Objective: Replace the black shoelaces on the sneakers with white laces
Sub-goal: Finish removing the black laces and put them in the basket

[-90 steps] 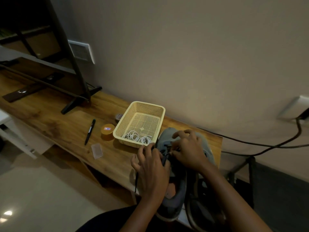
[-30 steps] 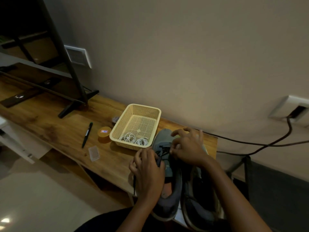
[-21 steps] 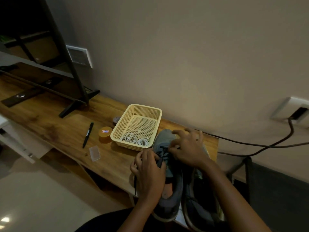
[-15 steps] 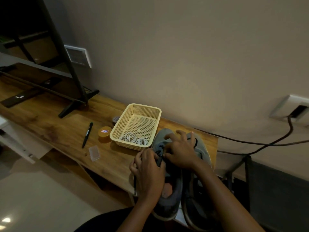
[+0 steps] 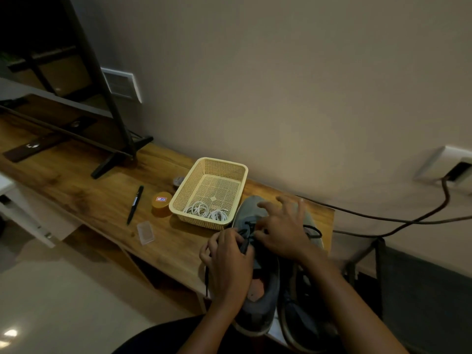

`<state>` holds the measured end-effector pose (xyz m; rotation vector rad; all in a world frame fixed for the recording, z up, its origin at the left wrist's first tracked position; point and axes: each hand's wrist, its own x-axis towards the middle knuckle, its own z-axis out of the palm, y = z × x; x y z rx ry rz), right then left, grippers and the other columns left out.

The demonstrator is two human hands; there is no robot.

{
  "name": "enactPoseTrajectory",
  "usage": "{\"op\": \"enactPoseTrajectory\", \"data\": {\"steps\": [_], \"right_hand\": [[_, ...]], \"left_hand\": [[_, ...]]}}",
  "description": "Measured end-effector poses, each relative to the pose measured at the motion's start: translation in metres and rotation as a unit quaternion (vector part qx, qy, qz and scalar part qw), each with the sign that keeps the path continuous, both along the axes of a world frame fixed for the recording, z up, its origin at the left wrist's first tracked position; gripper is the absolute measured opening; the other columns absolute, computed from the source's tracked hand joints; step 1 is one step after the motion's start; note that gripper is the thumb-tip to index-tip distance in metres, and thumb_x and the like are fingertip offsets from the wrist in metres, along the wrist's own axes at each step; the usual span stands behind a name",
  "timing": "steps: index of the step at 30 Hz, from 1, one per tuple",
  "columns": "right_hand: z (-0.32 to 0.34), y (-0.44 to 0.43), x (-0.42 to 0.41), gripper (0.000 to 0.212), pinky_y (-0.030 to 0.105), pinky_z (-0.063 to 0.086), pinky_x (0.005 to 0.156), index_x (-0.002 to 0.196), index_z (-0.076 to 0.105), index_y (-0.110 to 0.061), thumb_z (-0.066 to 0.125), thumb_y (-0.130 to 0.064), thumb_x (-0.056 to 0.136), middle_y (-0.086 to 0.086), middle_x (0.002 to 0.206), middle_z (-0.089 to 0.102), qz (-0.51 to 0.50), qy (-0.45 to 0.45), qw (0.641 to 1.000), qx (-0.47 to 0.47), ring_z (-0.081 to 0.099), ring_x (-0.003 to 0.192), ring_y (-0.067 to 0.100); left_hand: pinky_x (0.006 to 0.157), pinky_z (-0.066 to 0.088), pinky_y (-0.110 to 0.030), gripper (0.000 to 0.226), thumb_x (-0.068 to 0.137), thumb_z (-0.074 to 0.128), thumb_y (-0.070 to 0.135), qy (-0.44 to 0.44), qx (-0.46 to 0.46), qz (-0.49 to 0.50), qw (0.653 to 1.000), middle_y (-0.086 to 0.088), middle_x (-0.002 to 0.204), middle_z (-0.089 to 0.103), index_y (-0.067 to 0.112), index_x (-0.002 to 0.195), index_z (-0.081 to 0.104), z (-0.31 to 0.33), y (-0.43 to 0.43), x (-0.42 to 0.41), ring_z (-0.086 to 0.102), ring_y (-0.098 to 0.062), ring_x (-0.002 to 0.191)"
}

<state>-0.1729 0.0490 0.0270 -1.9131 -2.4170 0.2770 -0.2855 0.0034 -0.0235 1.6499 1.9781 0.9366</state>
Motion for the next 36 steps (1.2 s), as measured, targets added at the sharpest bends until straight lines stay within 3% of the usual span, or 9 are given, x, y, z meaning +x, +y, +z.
{"op": "enactPoseTrajectory", "data": {"steps": [3,8,13,17,22,28,31,34,36], "right_hand": [[-0.004,0.001,-0.006,0.025,0.064,-0.012,0.106,0.104,0.067,-0.021,0.047,-0.032,0.092,-0.005,0.149,0.028,0.013,-0.012,1.0,-0.016,0.001,0.142,0.028],[0.007,0.003,0.013,0.016,0.058,-0.008,0.11,0.088,0.068,-0.024,0.055,-0.033,0.089,-0.014,0.136,0.038,-0.01,0.043,0.999,-0.006,0.011,0.137,0.021],[0.017,0.001,0.033,0.008,0.052,0.005,0.112,0.08,0.066,-0.029,0.062,-0.035,0.084,-0.016,0.126,0.047,-0.06,0.098,0.993,0.008,0.024,0.129,0.017],[0.009,0.001,0.015,0.016,0.055,0.001,0.112,0.093,0.069,-0.032,0.054,-0.036,0.086,-0.012,0.141,0.038,-0.035,0.055,0.998,0.016,0.016,0.135,0.022],[-0.006,0.001,-0.009,0.023,0.062,-0.008,0.108,0.099,0.068,-0.022,0.049,-0.032,0.091,-0.007,0.146,0.032,0.017,-0.013,1.0,-0.022,0.007,0.14,0.028],[0.011,0.001,0.016,0.01,0.053,-0.006,0.111,0.078,0.067,-0.03,0.061,-0.033,0.085,-0.017,0.132,0.043,-0.001,0.052,0.999,-0.003,0.016,0.134,0.018],[0.02,-0.003,0.028,0.025,0.048,-0.001,0.112,0.061,0.051,-0.037,0.065,-0.033,0.081,-0.02,0.124,0.048,-0.017,0.095,0.995,-0.018,0.021,0.128,0.013],[0.018,-0.005,0.024,0.012,0.048,0.002,0.112,0.075,0.061,-0.032,0.056,-0.035,0.085,-0.016,0.129,0.046,-0.026,0.102,0.994,-0.002,0.023,0.129,0.017],[0.012,-0.005,0.012,0.024,0.053,-0.001,0.111,0.094,0.065,-0.029,0.047,-0.041,0.087,-0.01,0.14,0.038,-0.015,0.058,0.998,-0.002,0.018,0.134,0.022]], "left_hand": [[0.105,0.014,-0.035,0.02,0.084,0.063,0.029,0.004,0.003,-0.004,1.0,0.019,0.097,0.049,0.031,0.089,0.043,0.001,0.0,-0.001,0.035,-0.007,0.118],[0.103,0.013,-0.031,0.021,0.085,0.06,0.029,-0.007,-0.004,-0.004,1.0,0.019,0.097,0.049,0.034,0.088,0.04,-0.001,0.0,-0.001,0.035,-0.006,0.118],[0.104,0.016,-0.033,0.02,0.083,0.06,0.029,-0.024,-0.013,0.006,1.0,0.02,0.098,0.05,0.033,0.083,0.041,-0.003,0.002,0.0,0.039,-0.005,0.115],[0.098,0.016,-0.028,0.021,0.081,0.061,0.032,-0.033,-0.023,0.016,0.999,0.019,0.102,0.052,0.035,0.083,0.041,-0.008,0.003,0.0,0.039,-0.009,0.118],[0.104,0.016,-0.032,0.02,0.084,0.063,0.03,-0.011,-0.011,0.003,1.0,0.019,0.092,0.047,0.032,0.088,0.043,-0.001,0.001,0.0,0.041,-0.005,0.115],[0.106,0.016,-0.035,0.019,0.084,0.061,0.03,-0.03,-0.025,0.015,0.999,0.021,0.097,0.049,0.033,0.085,0.042,-0.001,0.002,0.001,0.04,-0.005,0.115],[0.105,0.016,-0.035,0.019,0.084,0.062,0.029,-0.029,-0.026,0.014,0.999,0.022,0.097,0.046,0.032,0.084,0.042,0.0,0.002,0.002,0.04,-0.004,0.113],[0.104,0.016,-0.033,0.02,0.084,0.062,0.027,-0.036,-0.026,0.013,0.999,0.023,0.095,0.044,0.031,0.084,0.043,0.001,0.002,0.002,0.041,-0.004,0.111],[0.104,0.016,-0.033,0.019,0.084,0.062,0.028,-0.037,-0.029,0.013,0.999,0.022,0.095,0.045,0.031,0.085,0.044,0.002,0.002,0.001,0.041,-0.004,0.11]]}}
